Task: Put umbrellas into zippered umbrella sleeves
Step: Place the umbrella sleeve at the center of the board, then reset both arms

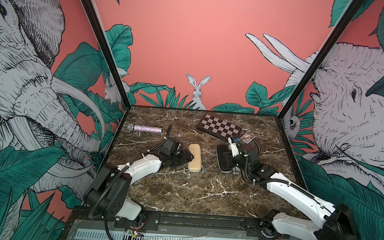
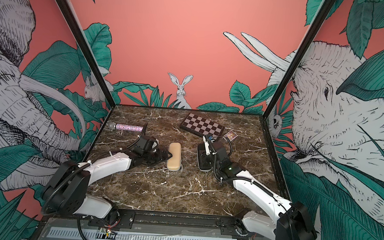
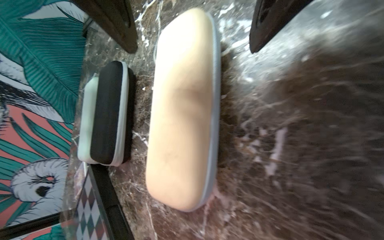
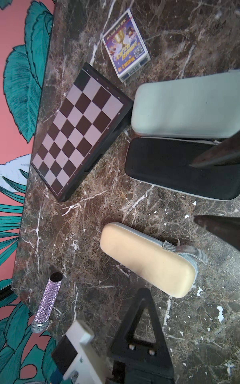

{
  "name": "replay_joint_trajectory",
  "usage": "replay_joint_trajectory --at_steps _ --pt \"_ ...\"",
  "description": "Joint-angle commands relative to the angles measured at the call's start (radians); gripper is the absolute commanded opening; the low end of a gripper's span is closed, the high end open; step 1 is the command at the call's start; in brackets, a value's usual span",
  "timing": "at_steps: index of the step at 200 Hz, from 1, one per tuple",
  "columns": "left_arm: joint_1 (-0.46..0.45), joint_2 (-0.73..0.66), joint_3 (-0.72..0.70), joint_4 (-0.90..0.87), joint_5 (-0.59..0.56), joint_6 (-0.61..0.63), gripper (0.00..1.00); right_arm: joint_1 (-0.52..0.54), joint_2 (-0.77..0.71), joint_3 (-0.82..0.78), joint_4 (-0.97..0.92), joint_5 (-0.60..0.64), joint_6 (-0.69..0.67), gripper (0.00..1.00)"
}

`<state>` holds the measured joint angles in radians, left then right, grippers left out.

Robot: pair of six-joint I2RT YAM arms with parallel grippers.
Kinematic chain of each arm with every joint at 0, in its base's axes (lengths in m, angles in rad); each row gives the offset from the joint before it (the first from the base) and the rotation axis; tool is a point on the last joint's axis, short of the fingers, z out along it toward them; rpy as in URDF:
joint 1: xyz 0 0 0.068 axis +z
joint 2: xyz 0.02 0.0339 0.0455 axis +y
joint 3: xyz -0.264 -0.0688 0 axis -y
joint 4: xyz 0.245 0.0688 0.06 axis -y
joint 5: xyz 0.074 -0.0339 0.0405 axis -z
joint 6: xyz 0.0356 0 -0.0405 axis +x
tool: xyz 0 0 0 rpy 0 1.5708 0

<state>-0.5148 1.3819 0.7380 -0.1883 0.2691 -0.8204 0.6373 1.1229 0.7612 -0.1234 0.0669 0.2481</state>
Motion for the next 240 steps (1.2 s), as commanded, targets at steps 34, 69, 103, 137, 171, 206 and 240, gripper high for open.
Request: replay_joint_trajectory --at_steps 34,69,103,137,171,206,240 --pt "0.104 -0.257 0.059 -0.258 -0.192 0.297 0.83 -0.118 -0.247 0.038 -0.235 0.128 -0.072 0.51" --pt "0.101 -0.302 -0.034 0.122 -0.502 0.555 0.83 -0.284 -0.274 -0.127 0.035 0.465 -0.208 0.64" --pt "0.102 -0.253 -0.14 0.42 -0.909 0.808 0.92 -0.445 -0.134 -0.257 0.304 0.462 -0.211 0.66" --pt "0.186 -0.125 -0.301 0.807 -0.905 0.922 0.97 -0.499 0.078 -0.364 0.669 0.379 -0.203 0.71" --pt "0.287 -0.063 -0.304 0.966 -0.633 0.965 0.99 -0.553 0.222 -0.411 0.896 0.267 -0.221 0.76" --pt "0.309 -0.044 -0.203 0.749 -0.448 1.037 1.0 -0.588 0.301 -0.455 1.049 0.096 -0.256 0.99" --pt "0.32 -0.123 -0.382 0.899 -0.502 1.013 1.0 -0.588 0.4 -0.424 1.09 0.069 -0.271 0.99"
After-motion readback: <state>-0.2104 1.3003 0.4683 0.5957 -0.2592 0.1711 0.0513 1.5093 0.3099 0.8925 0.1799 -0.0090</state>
